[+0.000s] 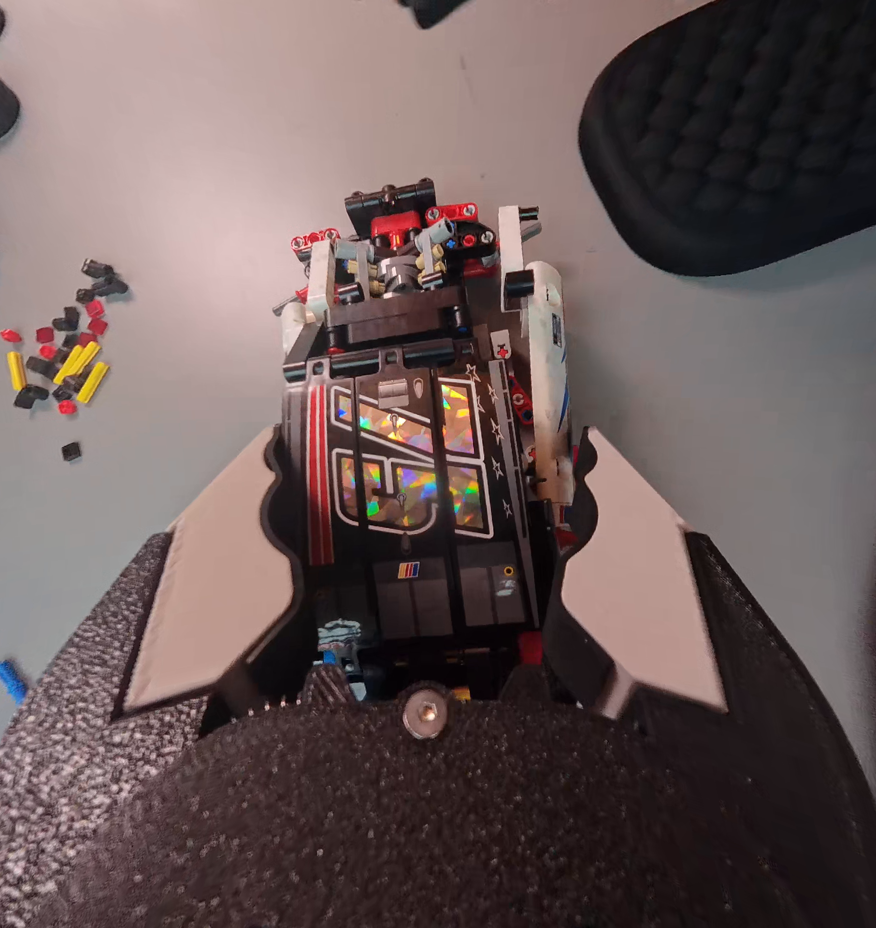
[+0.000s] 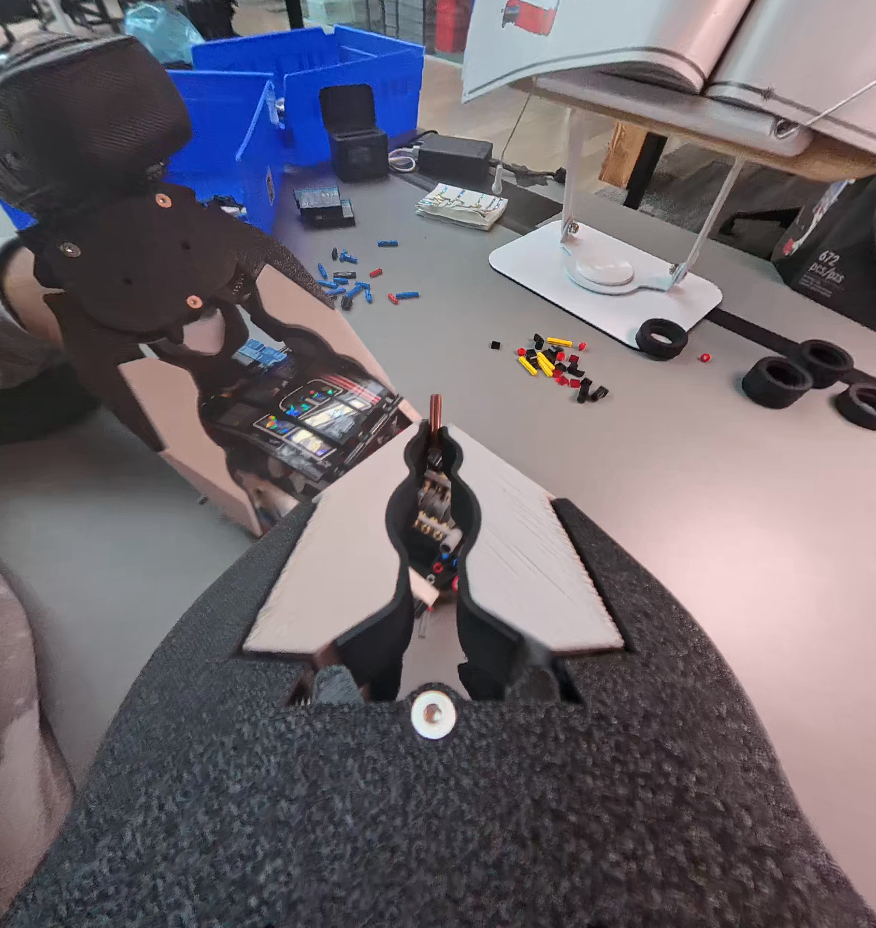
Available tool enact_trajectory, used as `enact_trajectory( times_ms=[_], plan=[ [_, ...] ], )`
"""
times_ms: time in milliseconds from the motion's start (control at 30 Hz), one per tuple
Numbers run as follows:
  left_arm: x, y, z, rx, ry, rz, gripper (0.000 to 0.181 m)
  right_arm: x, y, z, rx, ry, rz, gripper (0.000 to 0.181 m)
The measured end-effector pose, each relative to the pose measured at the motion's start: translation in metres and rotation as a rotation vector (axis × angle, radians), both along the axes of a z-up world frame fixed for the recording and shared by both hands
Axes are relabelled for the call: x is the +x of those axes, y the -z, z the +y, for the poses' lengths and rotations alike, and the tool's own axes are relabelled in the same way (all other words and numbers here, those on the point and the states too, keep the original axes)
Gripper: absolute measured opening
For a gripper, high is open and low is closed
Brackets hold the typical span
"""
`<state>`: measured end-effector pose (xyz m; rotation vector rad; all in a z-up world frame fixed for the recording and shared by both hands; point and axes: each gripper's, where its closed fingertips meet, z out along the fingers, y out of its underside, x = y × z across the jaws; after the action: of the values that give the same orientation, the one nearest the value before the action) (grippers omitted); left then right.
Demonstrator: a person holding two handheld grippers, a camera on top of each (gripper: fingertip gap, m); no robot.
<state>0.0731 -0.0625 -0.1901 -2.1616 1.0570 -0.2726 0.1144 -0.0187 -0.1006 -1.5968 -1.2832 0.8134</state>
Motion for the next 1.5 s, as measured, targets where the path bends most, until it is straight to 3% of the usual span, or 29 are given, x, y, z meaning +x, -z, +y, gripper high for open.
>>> enact_trajectory(
  times_ms=[167,300,533,667,1167,1267,1500],
  plan=[
    [0.001,-0.042,-0.005,0.011,0.016,-0.31,0.114,-0.035,0.003,0.024,0.122,-0.118,-0.085,0.004],
    [-0.038,-0.068,0.01,0.065,-0.116,-0.457,0.102,-0.069,0.024,0.058,0.221,-0.215,-0.193,0.004],
    [-0.085,-0.055,0.018,0.086,-0.282,-0.546,0.088,-0.119,0.084,0.132,0.331,-0.317,-0.349,0.005],
    [-0.099,-0.044,0.02,0.081,-0.336,-0.596,0.088,-0.131,0.101,0.157,0.323,-0.331,-0.386,0.005],
    [-0.102,-0.045,0.022,0.068,-0.34,-0.662,0.085,-0.135,0.115,0.184,0.13,-0.357,-0.41,0.005],
    [-0.101,-0.044,0.023,0.055,-0.342,-0.671,0.085,-0.133,0.117,0.184,0.097,-0.356,-0.406,0.013],
    [-0.1,-0.043,0.023,0.053,-0.346,-0.666,0.085,-0.126,0.085,0.194,-0.044,-0.295,-0.226,0.019]
  ],
)
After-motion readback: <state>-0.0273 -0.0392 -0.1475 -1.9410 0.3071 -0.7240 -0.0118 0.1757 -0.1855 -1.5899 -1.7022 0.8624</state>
